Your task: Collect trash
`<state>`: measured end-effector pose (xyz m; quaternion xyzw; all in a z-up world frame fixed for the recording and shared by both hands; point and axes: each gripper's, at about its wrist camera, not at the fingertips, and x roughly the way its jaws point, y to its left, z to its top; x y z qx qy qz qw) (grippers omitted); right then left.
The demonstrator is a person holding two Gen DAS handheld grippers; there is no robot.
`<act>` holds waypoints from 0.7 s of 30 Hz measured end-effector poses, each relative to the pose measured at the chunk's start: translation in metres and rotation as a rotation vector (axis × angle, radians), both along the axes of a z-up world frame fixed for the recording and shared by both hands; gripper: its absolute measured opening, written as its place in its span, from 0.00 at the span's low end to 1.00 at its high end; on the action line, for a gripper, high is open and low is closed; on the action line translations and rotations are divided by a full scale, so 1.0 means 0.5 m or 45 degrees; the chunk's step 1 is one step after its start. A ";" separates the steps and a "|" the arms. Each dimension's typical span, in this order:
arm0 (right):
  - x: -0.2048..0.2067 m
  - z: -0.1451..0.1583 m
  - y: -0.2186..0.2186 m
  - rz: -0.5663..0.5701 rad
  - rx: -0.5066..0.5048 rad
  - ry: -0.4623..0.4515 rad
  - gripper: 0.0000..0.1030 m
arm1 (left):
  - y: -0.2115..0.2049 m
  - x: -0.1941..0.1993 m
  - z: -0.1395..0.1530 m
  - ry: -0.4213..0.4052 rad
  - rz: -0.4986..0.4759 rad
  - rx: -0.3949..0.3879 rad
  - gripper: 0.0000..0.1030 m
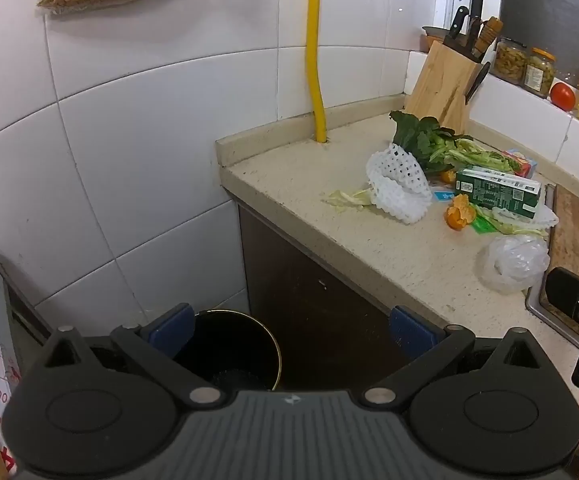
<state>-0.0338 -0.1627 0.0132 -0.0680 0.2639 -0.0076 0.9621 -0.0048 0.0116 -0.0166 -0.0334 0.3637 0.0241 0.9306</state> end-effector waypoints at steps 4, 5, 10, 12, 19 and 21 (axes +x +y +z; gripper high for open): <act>-0.003 -0.001 0.002 0.008 -0.001 0.013 1.00 | -0.002 -0.001 0.000 0.002 -0.003 0.002 0.97; 0.002 -0.005 -0.003 0.010 -0.002 0.015 1.00 | -0.002 0.003 0.000 0.003 -0.004 0.001 0.97; 0.009 -0.007 0.001 -0.007 -0.003 -0.012 1.00 | -0.003 0.003 0.000 0.004 -0.007 0.001 0.97; 0.009 -0.008 -0.001 -0.018 -0.020 0.000 1.00 | -0.003 0.004 0.000 0.005 -0.011 0.001 0.97; 0.012 -0.016 -0.006 -0.042 0.031 0.003 1.00 | -0.007 0.003 0.004 0.001 -0.029 -0.001 0.97; 0.012 -0.016 -0.008 -0.042 0.033 -0.014 1.00 | -0.008 0.002 0.005 -0.001 -0.032 0.000 0.97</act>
